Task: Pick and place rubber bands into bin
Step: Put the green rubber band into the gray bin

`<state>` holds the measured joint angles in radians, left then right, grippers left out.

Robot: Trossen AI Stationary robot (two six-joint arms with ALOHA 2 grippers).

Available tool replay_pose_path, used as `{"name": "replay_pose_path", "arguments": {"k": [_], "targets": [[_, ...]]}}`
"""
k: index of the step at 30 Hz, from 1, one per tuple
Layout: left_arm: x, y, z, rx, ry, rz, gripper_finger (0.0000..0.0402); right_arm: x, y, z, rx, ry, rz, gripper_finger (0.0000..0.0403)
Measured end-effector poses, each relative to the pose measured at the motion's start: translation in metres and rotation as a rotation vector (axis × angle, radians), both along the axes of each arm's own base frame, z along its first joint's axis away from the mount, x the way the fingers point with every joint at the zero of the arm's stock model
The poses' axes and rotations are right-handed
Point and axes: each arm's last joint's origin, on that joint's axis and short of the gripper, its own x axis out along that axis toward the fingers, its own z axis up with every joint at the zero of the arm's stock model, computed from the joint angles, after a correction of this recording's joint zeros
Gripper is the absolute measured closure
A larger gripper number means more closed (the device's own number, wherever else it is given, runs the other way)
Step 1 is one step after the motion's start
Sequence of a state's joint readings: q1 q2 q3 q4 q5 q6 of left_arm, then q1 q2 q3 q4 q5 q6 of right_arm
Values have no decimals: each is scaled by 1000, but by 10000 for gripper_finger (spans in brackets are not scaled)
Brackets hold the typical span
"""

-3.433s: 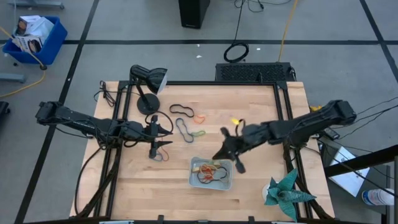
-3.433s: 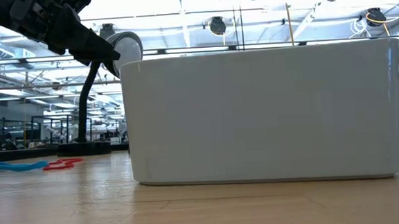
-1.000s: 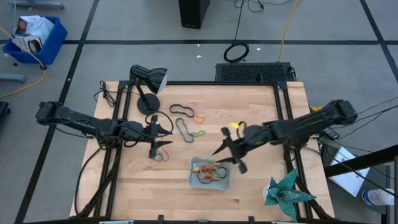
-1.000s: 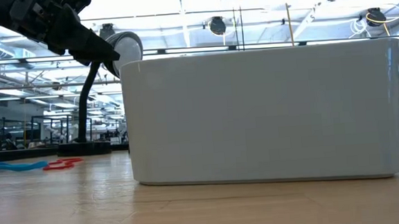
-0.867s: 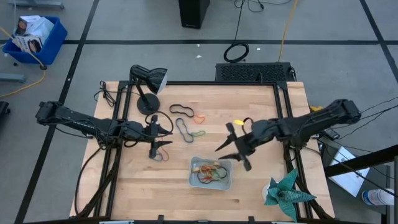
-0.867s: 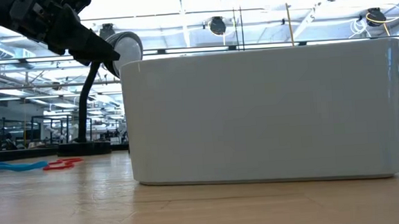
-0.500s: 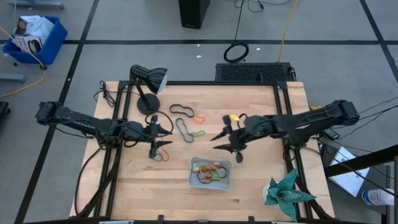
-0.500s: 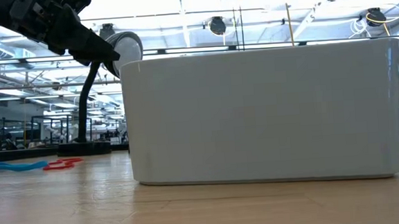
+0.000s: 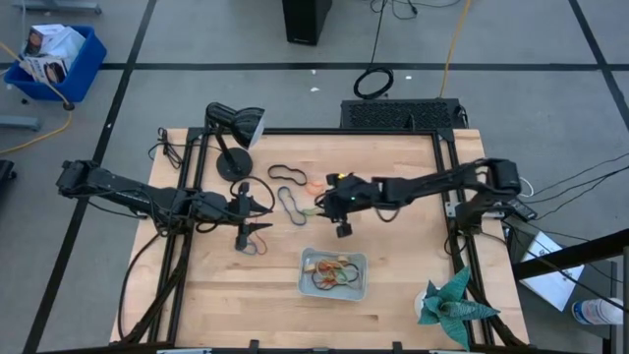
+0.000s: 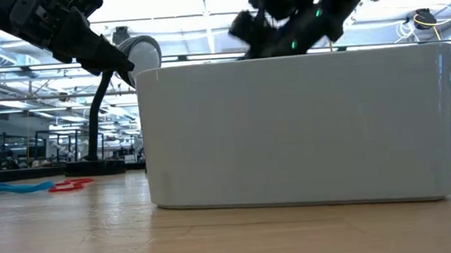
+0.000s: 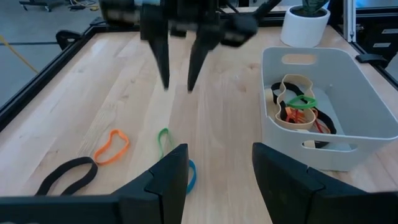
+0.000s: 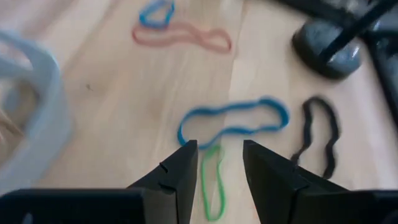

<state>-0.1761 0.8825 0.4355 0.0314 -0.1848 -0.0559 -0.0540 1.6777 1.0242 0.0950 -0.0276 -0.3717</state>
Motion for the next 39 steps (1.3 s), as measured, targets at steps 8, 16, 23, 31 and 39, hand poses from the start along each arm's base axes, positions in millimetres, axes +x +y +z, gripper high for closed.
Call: {"name": "replay_pose_path", "arguments": {"k": [8,16,23,31,39], "targets": [[0,0,-1,6,7,-2,217,8,-10,-38,-1,106,-18,282],[0,0,-1,7,6,-3,217,11,-19,-58,4,154,-38,285],[0,0,0,9,6,-4,217,15,-21,-68,41,138,-5,287],[0,0,-1,9,6,-4,217,16,-21,-81,41,171,-18,287],[0,0,0,8,6,-3,217,16,-26,-81,42,171,-32,287]]}}
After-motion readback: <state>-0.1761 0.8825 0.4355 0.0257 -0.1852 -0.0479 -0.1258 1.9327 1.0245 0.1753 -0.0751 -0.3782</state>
